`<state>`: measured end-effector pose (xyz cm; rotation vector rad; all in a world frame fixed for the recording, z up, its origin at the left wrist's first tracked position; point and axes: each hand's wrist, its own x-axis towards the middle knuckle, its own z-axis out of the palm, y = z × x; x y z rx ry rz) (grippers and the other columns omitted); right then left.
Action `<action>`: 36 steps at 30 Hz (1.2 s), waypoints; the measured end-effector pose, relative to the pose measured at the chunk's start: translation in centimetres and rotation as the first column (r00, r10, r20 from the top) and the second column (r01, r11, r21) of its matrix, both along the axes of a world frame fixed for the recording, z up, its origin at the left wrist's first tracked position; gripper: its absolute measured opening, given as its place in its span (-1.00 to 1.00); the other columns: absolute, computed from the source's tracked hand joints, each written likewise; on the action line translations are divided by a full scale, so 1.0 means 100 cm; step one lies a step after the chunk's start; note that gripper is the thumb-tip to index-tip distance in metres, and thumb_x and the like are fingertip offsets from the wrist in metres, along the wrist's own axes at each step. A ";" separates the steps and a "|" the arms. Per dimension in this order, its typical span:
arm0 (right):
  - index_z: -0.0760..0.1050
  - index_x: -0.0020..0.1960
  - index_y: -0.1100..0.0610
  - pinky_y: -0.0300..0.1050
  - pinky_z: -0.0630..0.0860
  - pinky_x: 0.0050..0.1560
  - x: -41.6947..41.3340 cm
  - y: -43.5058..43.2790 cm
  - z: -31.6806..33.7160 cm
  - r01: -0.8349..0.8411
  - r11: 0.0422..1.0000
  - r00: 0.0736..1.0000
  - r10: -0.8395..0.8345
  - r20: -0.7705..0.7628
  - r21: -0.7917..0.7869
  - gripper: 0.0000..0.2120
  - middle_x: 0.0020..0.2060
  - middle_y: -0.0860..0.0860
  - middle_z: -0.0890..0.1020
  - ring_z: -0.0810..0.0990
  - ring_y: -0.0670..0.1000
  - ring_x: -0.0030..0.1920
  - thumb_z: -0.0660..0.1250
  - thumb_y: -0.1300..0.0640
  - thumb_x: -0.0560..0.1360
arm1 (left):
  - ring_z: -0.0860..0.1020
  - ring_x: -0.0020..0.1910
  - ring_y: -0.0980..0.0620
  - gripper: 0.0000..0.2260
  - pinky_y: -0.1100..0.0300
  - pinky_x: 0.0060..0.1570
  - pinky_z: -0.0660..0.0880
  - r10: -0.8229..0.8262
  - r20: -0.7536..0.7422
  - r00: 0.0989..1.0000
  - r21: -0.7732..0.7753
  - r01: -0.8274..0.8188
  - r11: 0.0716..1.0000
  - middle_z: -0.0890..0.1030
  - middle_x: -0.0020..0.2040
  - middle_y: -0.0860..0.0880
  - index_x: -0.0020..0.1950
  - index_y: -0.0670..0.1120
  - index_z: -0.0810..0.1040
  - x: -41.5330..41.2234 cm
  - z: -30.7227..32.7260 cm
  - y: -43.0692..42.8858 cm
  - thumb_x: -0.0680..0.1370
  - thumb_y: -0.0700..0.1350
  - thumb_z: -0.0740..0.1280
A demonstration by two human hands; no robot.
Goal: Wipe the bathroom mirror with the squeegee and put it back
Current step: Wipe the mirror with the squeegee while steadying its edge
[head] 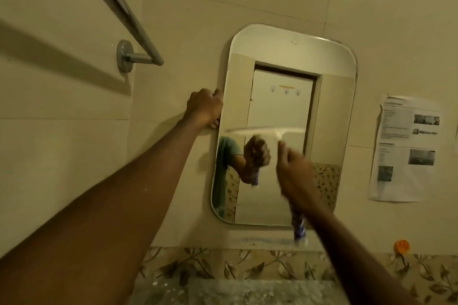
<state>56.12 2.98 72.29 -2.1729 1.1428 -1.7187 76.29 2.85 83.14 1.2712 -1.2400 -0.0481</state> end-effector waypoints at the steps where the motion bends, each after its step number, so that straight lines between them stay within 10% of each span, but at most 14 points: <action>1: 0.40 -0.32 0.06 -0.40 0.30 -0.61 -0.004 -0.005 0.033 0.017 0.999 1.000 -0.016 0.015 -0.051 -0.57 -0.49 -0.06 0.43 0.36 -0.19 -0.60 0.04 -0.04 0.66 | 0.65 -0.39 -0.13 -0.53 -0.02 -0.28 0.65 0.019 -0.027 0.999 -0.024 -0.020 1.000 0.66 -0.26 -0.21 -0.12 -0.26 0.59 0.000 0.009 -0.001 0.60 0.06 0.07; 10: 0.41 -0.24 0.13 -0.17 0.45 -0.53 -0.006 -0.030 0.187 0.100 0.971 0.989 -0.121 -0.082 -0.215 -0.51 -0.44 0.02 0.47 0.47 -0.04 -0.52 -0.06 -0.13 0.66 | 0.56 0.08 -0.22 -0.59 -0.03 0.11 0.51 0.080 -0.051 0.996 -0.185 -0.088 0.979 0.62 0.07 -0.23 0.01 -0.25 0.58 -0.017 0.070 -0.008 0.61 0.03 0.07; 16: 0.47 -0.16 0.16 -0.17 0.43 -0.48 -0.050 -0.058 0.194 0.238 0.947 0.956 -0.267 -0.119 -0.216 -0.44 -0.41 0.06 0.50 0.46 0.00 -0.50 -0.10 -0.20 0.63 | 0.56 0.03 -0.23 -0.52 0.02 0.03 0.46 0.146 -0.029 0.989 -0.221 -0.149 0.964 0.64 -0.01 -0.26 -0.03 -0.28 0.59 -0.014 0.069 -0.029 0.62 0.06 0.03; 30: 0.38 -0.37 0.17 -0.24 0.31 -0.53 -0.093 -0.080 0.005 0.197 0.979 0.950 -0.202 0.239 0.045 -0.43 -0.55 0.06 0.41 0.36 0.01 -0.58 -0.06 -0.11 0.66 | 0.56 0.02 -0.20 -0.54 0.12 -0.12 0.36 0.253 -0.024 0.967 -0.284 -0.249 0.926 0.64 -0.02 -0.24 -0.02 -0.24 0.60 -0.020 0.057 -0.034 0.63 0.06 0.04; 36: 0.43 -0.30 0.12 0.11 0.61 -0.35 -0.084 -0.064 -0.072 0.282 0.941 0.923 -0.319 0.214 0.186 -0.46 -0.41 0.19 0.57 0.59 0.22 -0.39 -0.08 -0.14 0.65 | 0.47 -0.20 -0.02 -0.57 0.20 -0.20 0.30 0.341 0.045 0.939 -0.270 -0.317 0.909 0.58 -0.16 -0.13 -0.03 -0.22 0.59 -0.025 0.020 -0.023 0.65 0.04 0.04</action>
